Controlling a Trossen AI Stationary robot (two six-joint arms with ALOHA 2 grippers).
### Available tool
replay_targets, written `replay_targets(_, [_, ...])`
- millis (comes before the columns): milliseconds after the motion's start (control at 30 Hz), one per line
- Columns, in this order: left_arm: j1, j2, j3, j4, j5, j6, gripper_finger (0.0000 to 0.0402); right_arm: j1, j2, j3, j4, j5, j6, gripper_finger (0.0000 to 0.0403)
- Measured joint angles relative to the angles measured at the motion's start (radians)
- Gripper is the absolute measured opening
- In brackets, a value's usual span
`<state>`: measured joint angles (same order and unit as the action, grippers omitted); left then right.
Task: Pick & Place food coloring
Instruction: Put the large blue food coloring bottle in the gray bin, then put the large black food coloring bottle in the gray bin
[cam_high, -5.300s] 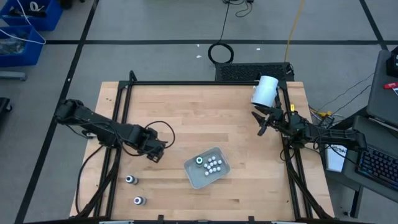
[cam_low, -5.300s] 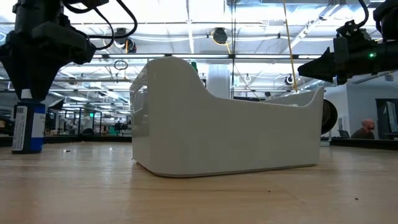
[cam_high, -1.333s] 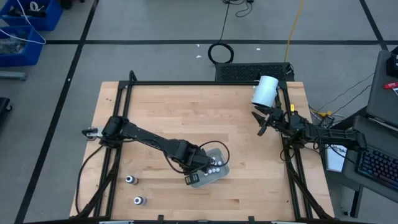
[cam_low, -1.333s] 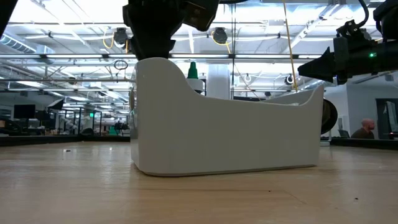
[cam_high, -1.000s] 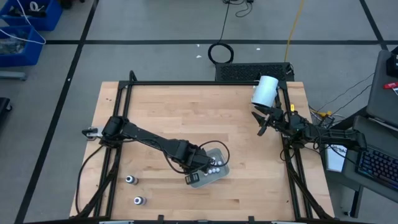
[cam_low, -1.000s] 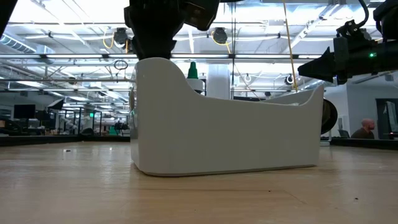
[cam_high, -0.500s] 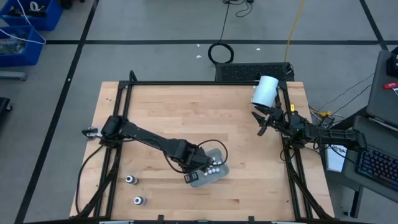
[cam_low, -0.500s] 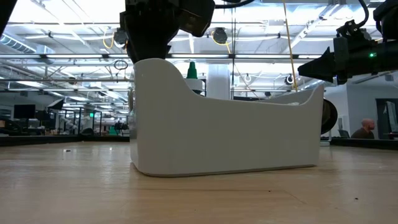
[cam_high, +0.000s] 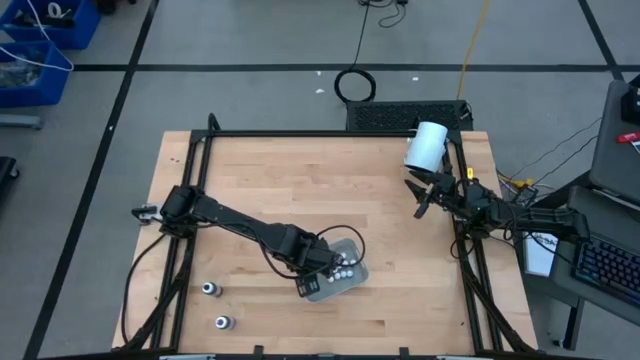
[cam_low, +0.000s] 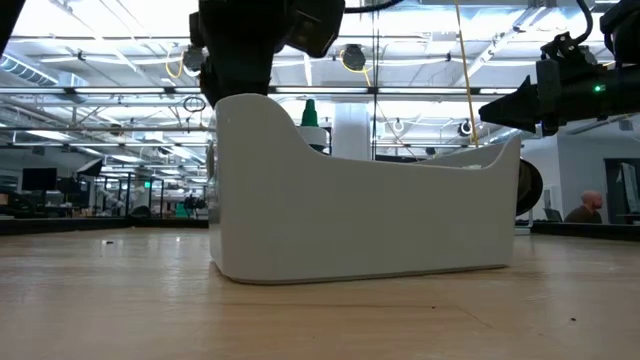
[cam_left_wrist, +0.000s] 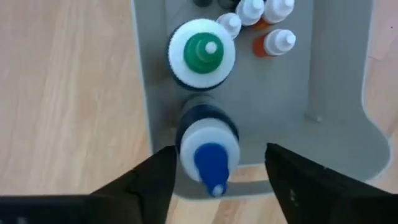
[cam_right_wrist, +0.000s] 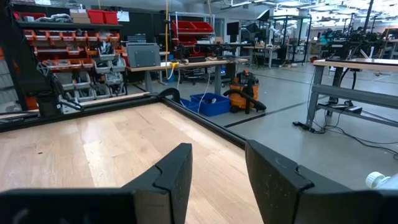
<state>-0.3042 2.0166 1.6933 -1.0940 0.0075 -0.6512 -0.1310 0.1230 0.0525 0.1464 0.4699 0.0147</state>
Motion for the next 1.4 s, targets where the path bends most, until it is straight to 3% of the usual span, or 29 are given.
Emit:
replay_targets(167, [0.004, 0.001, 0.0, -0.011, 0.046, -0.007, 0.0276, 0.0, 0.0, 0.0, 0.001, 0.0, 0.0, 0.0141])
replay_targets(333, [0.025, -0.035, 0.0, -0.038, 0.139, -0.022, 0.0283, 0.0, 0.0, 0.0, 0.0, 0.0, 0.0, 0.0141])
replay_targets(433, [0.037, -0.097, 0.001, -0.075, 0.085, -0.042, 0.0284, 0.0, 0.0, 0.0, 0.0, 0.0, 0.0, 0.0141])
replay_targets(600, [0.036, -0.244, 0.001, -0.166, -0.1, -0.123, 0.0284, 0.0, 0.0, 0.0, 0.0, 0.0, 0.0, 0.0141])
replay_targets(700, [-0.002, -0.331, 0.002, -0.289, -0.189, -0.262, 0.0284, 0.0, 0.0, 0.0, 0.0, 0.0, 0.0, 0.0141])
replay_targets(900, [-0.162, -0.399, 0.002, -0.463, -0.193, -0.633, 0.0285, 0.0, 0.0, 0.0, 0.0, 0.0, 0.0, 0.0141])
replay_targets(1133, [-0.329, -0.381, -0.068, -0.431, -0.212, -0.962, 0.0285, 0.0, 0.0, 0.0, 0.0, 0.0, 0.0, 0.0141])
replay_targets(1400, [-0.417, -0.38, -0.258, -0.433, 0.064, -1.31, 0.0285, 0.0, 0.0, 0.0, 0.0, 0.0, 0.0, 0.0141])
